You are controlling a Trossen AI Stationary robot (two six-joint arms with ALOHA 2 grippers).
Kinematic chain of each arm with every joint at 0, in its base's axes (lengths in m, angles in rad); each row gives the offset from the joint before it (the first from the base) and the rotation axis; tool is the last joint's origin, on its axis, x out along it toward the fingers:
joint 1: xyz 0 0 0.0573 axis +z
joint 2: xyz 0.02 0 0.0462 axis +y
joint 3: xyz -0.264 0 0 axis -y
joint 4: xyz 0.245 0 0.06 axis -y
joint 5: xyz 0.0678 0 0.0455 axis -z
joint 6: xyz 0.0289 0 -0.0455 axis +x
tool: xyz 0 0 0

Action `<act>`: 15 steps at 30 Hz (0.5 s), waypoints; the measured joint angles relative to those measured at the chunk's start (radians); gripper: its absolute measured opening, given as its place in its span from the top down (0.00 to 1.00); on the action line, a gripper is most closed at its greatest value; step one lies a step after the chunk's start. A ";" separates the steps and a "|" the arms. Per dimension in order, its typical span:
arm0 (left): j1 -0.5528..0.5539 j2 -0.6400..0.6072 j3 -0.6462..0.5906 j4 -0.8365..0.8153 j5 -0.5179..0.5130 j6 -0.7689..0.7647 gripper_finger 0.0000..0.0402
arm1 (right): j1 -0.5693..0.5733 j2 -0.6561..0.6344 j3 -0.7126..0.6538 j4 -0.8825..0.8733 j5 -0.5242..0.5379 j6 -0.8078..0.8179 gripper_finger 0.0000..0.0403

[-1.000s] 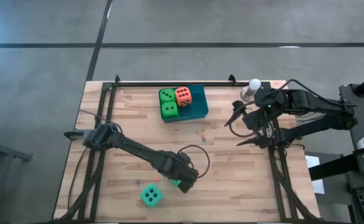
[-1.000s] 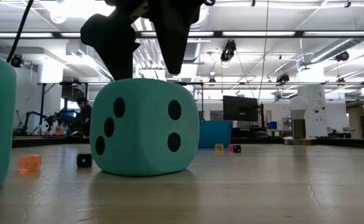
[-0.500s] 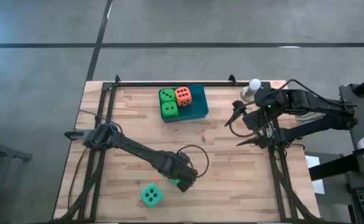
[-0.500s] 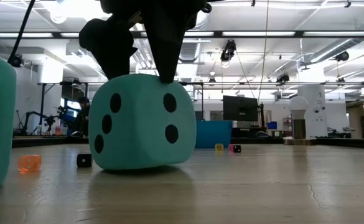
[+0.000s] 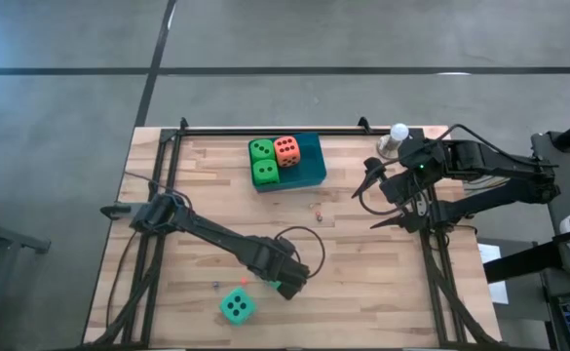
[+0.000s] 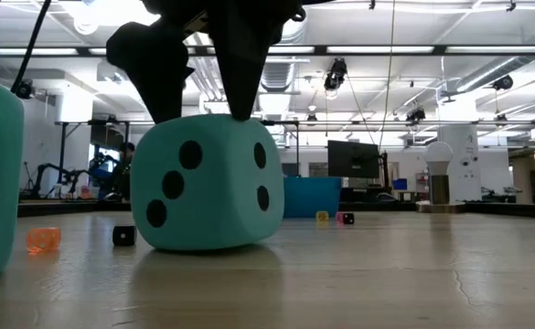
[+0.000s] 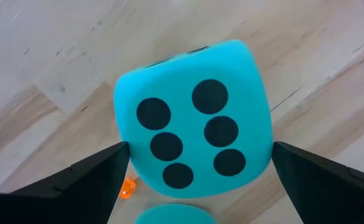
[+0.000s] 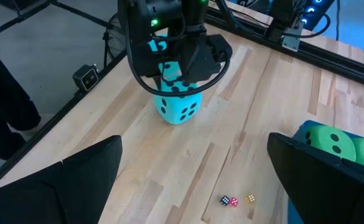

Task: Pick & Place Dice
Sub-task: Put the top blue dice into the blue bin

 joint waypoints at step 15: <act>0.018 0.000 0.026 -0.020 0.005 -0.177 0.01 | 0.000 0.000 0.000 0.000 0.000 0.002 0.01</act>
